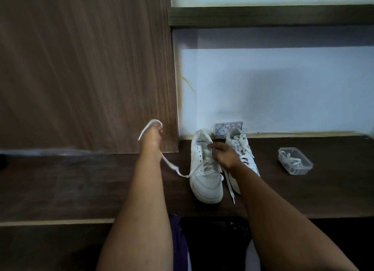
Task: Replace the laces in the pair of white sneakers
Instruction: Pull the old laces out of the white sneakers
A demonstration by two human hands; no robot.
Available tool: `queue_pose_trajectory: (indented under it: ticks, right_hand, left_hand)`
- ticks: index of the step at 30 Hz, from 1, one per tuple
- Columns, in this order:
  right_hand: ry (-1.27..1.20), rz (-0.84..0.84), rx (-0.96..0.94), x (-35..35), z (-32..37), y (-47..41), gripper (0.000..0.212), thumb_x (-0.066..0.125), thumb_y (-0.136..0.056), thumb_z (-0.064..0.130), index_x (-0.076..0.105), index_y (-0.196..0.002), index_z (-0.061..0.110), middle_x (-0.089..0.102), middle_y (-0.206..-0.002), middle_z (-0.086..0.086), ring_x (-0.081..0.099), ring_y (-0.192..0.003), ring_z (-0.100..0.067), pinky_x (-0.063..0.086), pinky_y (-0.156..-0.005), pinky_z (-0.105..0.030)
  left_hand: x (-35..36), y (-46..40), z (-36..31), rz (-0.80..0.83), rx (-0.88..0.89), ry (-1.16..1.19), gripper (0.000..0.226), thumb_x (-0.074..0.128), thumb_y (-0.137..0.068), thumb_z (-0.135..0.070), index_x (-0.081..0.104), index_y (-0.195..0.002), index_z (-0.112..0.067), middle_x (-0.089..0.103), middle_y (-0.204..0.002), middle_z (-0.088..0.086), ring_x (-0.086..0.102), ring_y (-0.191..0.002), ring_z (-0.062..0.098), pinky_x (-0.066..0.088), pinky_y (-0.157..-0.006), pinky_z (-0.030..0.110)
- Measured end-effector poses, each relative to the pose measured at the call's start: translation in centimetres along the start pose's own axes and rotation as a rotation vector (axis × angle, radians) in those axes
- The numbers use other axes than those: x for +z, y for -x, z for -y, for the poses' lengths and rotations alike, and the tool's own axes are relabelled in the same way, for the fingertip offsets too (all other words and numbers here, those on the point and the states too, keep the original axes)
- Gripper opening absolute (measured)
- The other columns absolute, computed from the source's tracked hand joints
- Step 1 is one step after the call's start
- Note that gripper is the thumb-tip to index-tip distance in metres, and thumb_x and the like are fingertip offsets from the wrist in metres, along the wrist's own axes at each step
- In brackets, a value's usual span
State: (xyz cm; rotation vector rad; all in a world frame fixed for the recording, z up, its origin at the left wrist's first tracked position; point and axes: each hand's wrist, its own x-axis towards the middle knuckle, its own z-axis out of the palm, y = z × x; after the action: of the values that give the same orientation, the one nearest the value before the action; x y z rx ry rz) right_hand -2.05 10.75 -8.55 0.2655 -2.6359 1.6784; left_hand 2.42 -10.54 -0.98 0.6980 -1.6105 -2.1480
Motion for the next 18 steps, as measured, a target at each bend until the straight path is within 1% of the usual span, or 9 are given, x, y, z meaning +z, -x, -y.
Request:
queue_pose_trajectory:
  ticks: [1,3,5,6,9,11,13,16,18]
  right_hand:
    - [0.068,-0.045,0.001,-0.3,0.0,0.1,0.022,0.06,-0.083,0.016,0.062,-0.105,0.02,0.065,-0.106,0.001,0.06,-0.096,-0.019,0.049,-0.085,-0.032]
    - [0.262,0.001,0.038,-1.0,-0.1,0.2,0.039,0.077,-0.073,0.028,0.054,-0.102,0.017,0.061,-0.095,0.0,0.058,-0.09,-0.018,0.047,-0.076,-0.03]
    - [0.456,0.145,0.099,-1.3,0.0,0.4,0.05,0.08,-0.072,0.036,0.051,-0.107,0.014,0.055,-0.095,0.0,0.053,-0.09,-0.017,0.04,-0.074,-0.028]
    - [0.497,0.175,0.118,-1.3,-0.1,0.4,0.049,0.078,-0.075,0.035,0.052,-0.109,0.013,0.054,-0.097,0.0,0.052,-0.091,-0.016,0.039,-0.074,-0.027]
    - [0.333,0.121,0.075,-1.4,0.9,0.4,0.028,0.07,-0.081,0.02,0.056,-0.103,0.011,0.058,-0.094,-0.003,0.056,-0.089,-0.021,0.042,-0.072,-0.029]
    - [-0.046,0.085,0.045,-1.6,2.2,0.5,0.012,0.061,-0.082,0.006,0.058,-0.092,0.011,0.061,-0.083,-0.008,0.06,-0.081,-0.026,0.047,-0.066,-0.032]
    - [-0.551,0.116,0.076,-2.0,4.2,0.8,0.017,0.054,-0.085,-0.003,0.054,-0.096,0.011,0.06,-0.076,-0.009,0.06,-0.071,-0.023,0.048,-0.059,-0.029]
    - [-1.147,0.194,0.083,-3.2,6.7,1.4,0.018,0.05,-0.09,0.0,0.05,-0.09,0.019,0.054,-0.064,-0.001,0.053,-0.057,-0.013,0.047,-0.056,-0.024]
    - [-1.171,0.138,0.072,-3.7,7.3,1.6,0.018,0.05,-0.091,0.006,0.05,-0.081,0.02,0.055,-0.063,0.002,0.054,-0.056,-0.011,0.048,-0.057,-0.022]
  left_hand:
    - [0.2,-0.8,1.1,-0.078,0.013,-0.329,0.013,0.056,-0.086,-0.028,0.064,-0.083,-0.018,0.066,-0.094,0.001,0.062,-0.09,0.021,0.046,-0.079,0.03]
    - [0.6,-1.3,3.0,-0.129,-0.094,-0.992,0.05,0.056,-0.087,-0.043,0.056,-0.128,-0.014,0.05,-0.137,0.009,0.046,-0.124,0.031,0.04,-0.098,0.041]
    - [1.0,-0.2,4.3,-0.061,-0.099,-1.318,0.064,0.057,-0.088,-0.045,0.042,-0.141,-0.012,0.033,-0.149,0.013,0.034,-0.131,0.034,0.037,-0.1,0.044]
    - [1.5,0.0,4.9,0.036,-0.026,-1.37,0.06,0.06,-0.087,-0.038,0.044,-0.139,-0.012,0.036,-0.148,0.013,0.037,-0.13,0.034,0.038,-0.099,0.042]
    - [3.4,0.8,5.7,0.366,0.179,-1.212,0.045,0.074,-0.078,-0.021,0.06,-0.121,-0.019,0.053,-0.133,0.008,0.054,-0.117,0.025,0.047,-0.097,0.032]
    - [4.8,1.7,6.4,0.506,0.293,-1.112,0.058,0.082,-0.07,-0.021,0.058,-0.123,-0.025,0.045,-0.127,0.006,0.05,-0.116,0.023,0.045,-0.101,0.033]
    - [6.1,3.0,6.4,0.573,0.394,-1.112,0.055,0.081,-0.071,-0.028,0.059,-0.122,-0.027,0.045,-0.121,0.006,0.046,-0.115,0.022,0.044,-0.101,0.033]
    - [7.1,4.2,5.6,0.588,0.299,-0.879,0.017,0.062,-0.09,-0.034,0.067,-0.093,-0.018,0.064,-0.092,0.004,0.06,-0.085,0.017,0.049,-0.079,0.03]
    - [7.0,4.0,4.3,0.472,0.124,-0.555,0.024,0.051,-0.095,-0.028,0.065,-0.081,-0.015,0.064,-0.078,0.002,0.055,-0.066,0.015,0.046,-0.065,0.028]
